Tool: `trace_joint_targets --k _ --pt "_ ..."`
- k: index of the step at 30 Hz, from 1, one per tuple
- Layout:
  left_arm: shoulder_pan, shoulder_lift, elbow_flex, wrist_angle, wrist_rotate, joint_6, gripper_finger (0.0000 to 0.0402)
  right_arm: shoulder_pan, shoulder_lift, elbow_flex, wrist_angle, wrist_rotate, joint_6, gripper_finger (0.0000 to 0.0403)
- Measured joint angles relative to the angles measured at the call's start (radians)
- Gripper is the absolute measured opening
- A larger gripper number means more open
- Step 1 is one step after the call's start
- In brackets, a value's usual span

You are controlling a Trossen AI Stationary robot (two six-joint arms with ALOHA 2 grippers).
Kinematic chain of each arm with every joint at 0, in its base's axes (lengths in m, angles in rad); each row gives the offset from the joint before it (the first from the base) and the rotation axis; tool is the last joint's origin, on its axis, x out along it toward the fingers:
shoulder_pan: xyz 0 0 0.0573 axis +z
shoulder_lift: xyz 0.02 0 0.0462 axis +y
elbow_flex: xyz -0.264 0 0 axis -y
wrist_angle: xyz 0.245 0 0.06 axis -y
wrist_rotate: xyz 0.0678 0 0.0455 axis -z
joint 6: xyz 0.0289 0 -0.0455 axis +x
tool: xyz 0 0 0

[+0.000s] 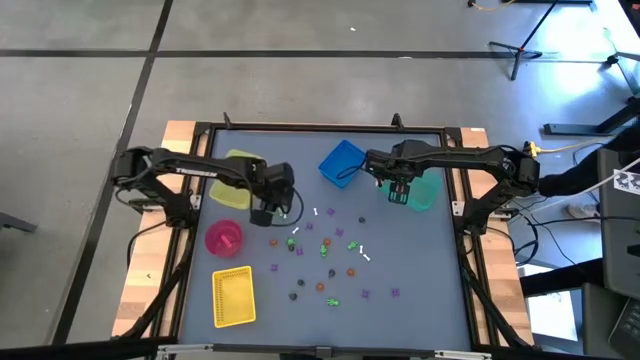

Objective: Sort Halloween decoration
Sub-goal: Put the green skeleton toy into the yellow bin

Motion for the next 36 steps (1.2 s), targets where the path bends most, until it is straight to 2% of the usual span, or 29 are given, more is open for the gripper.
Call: trace_joint_targets --k 7,13,18,29,36 --pt "-0.029 0.082 0.000 0.002 -0.033 0.222 0.0116 0.000 0.000 0.000 0.032 0.000 0.000 0.0231" --pt "-0.049 0.139 0.000 0.002 -0.037 0.305 0.0116 0.000 0.000 0.000 0.045 -0.001 0.000 0.0231" --pt "-0.055 0.173 0.000 0.023 -0.085 0.310 0.0116 0.000 0.000 0.000 0.045 -0.001 0.000 0.0231" --pt "-0.055 0.194 0.000 0.027 -0.069 0.304 0.0115 0.000 0.000 0.000 0.049 -0.061 0.000 0.0231" --pt "-0.055 0.194 0.000 0.024 -0.067 0.291 0.0080 0.000 0.000 0.000 0.049 -0.080 0.000 0.0231"
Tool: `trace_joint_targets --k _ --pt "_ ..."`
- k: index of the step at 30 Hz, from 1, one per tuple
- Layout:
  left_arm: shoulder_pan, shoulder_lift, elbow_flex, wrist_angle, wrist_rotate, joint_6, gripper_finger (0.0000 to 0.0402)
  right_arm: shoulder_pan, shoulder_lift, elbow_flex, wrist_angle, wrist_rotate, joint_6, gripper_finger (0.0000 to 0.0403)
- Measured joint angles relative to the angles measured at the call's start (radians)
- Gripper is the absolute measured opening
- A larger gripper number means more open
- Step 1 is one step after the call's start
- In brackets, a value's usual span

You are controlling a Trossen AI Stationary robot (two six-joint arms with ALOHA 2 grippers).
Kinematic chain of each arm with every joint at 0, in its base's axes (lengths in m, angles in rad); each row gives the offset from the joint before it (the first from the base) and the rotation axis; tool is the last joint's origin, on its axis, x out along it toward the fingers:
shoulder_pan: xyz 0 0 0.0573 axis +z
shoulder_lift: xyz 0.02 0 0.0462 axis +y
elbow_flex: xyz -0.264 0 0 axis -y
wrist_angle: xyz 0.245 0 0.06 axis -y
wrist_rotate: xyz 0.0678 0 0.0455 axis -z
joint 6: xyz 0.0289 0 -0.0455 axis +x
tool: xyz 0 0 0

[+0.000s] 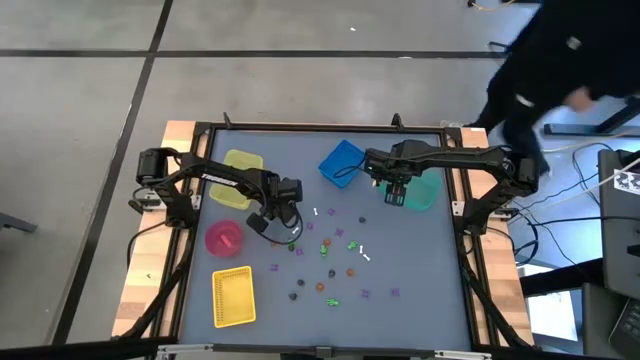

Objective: Sort Halloween decoration
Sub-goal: Put the green skeleton toy into the yellow bin

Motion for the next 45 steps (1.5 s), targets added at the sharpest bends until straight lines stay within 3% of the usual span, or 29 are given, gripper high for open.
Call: trace_joint_targets --k 14,25,38,45 --pt "0.000 -0.001 0.000 0.000 0.000 -0.037 0.0022 0.000 0.000 0.000 0.000 0.000 0.000 0.0231" --pt "-0.006 -0.010 0.010 -0.013 -0.003 -0.095 0.0020 0.000 0.000 0.000 -0.010 0.000 -0.001 0.0231" --pt "-0.048 -0.085 0.165 -0.065 -0.004 -0.227 0.0019 0.000 0.000 0.000 -0.010 0.000 -0.001 0.0231" --pt "-0.033 -0.100 0.170 -0.104 -0.006 -0.255 0.0019 0.000 0.000 0.000 -0.009 0.000 -0.001 0.0231"
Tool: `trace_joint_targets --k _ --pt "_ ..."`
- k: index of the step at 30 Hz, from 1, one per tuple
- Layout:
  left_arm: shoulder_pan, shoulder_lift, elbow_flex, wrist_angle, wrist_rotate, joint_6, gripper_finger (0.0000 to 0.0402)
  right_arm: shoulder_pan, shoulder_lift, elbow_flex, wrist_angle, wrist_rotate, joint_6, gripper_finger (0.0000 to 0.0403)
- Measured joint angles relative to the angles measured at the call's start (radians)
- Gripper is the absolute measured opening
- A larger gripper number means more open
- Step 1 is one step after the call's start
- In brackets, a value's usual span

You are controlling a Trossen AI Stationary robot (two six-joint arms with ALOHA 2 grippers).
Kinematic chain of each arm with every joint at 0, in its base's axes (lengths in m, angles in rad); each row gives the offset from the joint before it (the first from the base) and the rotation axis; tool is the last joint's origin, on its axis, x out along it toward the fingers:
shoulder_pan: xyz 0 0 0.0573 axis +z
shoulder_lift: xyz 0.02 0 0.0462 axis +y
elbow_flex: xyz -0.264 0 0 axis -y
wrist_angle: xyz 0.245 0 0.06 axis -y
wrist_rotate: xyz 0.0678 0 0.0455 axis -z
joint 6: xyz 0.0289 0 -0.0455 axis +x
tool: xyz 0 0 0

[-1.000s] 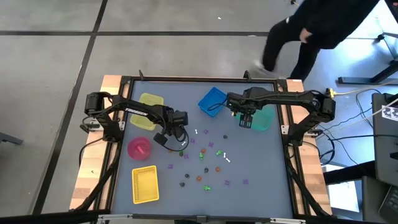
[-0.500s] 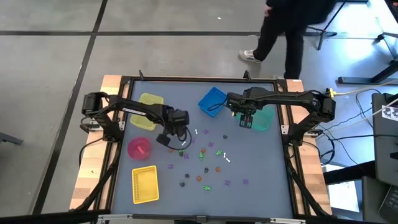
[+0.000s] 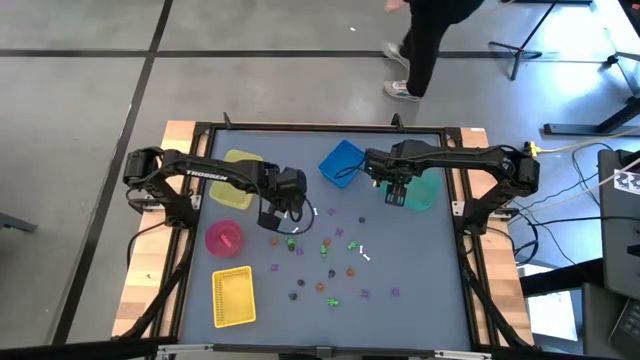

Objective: Sort Halloween decoration
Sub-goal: Put the green skeleton toy into the yellow bin

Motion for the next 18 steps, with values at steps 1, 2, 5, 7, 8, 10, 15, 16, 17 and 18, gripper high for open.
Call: trace_joint_targets --k 1,2,5,7,8,10,15,16,17,18 --pt "0.000 0.000 0.000 -0.012 -0.007 -0.011 0.0019 0.000 0.000 0.000 0.001 0.000 0.000 0.0231" --pt "0.000 -0.004 0.000 -0.031 -0.021 -0.025 0.0019 0.000 0.000 0.000 0.001 0.000 -0.001 0.0231" --pt "-0.001 -0.014 0.000 -0.096 -0.099 -0.078 0.0019 0.000 0.000 0.000 0.002 0.000 -0.003 0.0231" --pt "0.000 -0.024 0.000 -0.163 -0.164 -0.110 0.0019 0.000 0.000 0.000 0.002 0.000 -0.003 0.0231" --pt "0.000 -0.027 0.000 -0.187 -0.199 -0.128 0.0019 0.000 0.000 0.000 0.003 0.000 -0.003 0.0231" --pt "0.000 -0.036 0.000 -0.241 -0.254 -0.182 0.0019 0.000 0.000 0.000 0.004 0.000 -0.003 0.0231" --pt "0.000 -0.054 0.000 -0.379 -0.338 -0.335 0.0019 0.000 0.000 0.000 0.005 -0.002 -0.003 0.0231" --pt "0.000 -0.056 0.000 -0.401 -0.354 -0.369 0.0019 0.000 0.000 0.000 0.005 -0.009 -0.003 0.0231" --pt "0.000 -0.056 0.000 -0.422 -0.371 -0.405 0.0019 0.000 0.000 0.000 0.006 -0.011 -0.003 0.0231" --pt "0.000 -0.057 0.000 -0.456 -0.388 -0.444 0.0019 0.000 0.000 0.000 0.006 -0.014 -0.003 0.0231"
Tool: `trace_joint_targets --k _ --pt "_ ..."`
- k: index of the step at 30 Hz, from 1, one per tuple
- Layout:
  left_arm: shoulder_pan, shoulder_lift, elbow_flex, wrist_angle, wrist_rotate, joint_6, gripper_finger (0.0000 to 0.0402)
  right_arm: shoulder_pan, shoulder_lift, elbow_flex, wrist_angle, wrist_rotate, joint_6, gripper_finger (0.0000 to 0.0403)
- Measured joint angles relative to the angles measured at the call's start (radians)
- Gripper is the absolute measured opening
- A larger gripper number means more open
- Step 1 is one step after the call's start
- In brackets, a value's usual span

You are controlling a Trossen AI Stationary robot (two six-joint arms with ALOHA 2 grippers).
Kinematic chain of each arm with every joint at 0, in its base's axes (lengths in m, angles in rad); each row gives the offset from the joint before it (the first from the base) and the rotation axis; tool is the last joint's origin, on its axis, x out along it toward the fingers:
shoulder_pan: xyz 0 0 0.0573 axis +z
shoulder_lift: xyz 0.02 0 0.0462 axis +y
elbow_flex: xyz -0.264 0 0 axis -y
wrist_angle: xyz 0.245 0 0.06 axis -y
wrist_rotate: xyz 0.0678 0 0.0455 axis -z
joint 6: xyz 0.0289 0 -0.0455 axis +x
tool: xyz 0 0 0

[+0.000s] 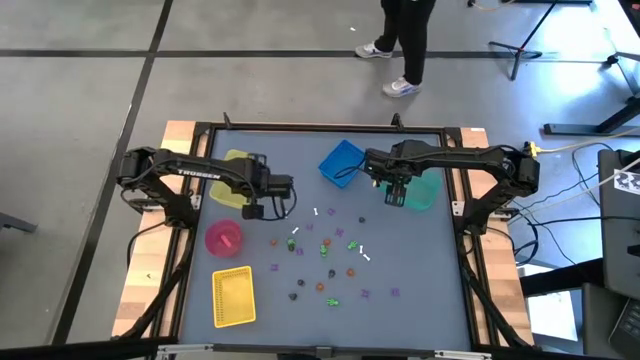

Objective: Sort Halloween decoration
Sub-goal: Put the green skeleton toy into the yellow bin, then put the black skull toy into the blue basket

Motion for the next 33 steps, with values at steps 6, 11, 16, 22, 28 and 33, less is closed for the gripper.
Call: trace_joint_targets --k 6,11,16,22,28,33 --pt "0.024 -0.003 0.000 -0.169 -0.045 -0.208 0.0019 0.000 0.000 0.000 0.000 -0.022 0.000 0.0231" --pt "0.056 -0.003 0.000 -0.204 -0.046 -0.292 0.0019 0.000 0.000 0.000 0.000 -0.023 0.000 0.0231" --pt "0.090 -0.003 0.000 -0.206 -0.046 -0.313 0.0029 0.000 0.000 0.000 0.000 -0.026 0.000 0.0231" --pt "0.120 -0.003 0.000 -0.206 -0.046 -0.315 0.0077 0.000 0.000 0.000 -0.001 -0.026 0.000 0.0231" --pt "0.135 -0.002 0.000 -0.206 -0.046 -0.315 0.0121 0.000 0.000 0.000 -0.001 -0.038 0.000 0.0231" --pt "0.135 -0.002 0.000 -0.203 -0.046 -0.358 0.0131 0.000 0.000 0.000 -0.002 -0.038 -0.027 0.0231"
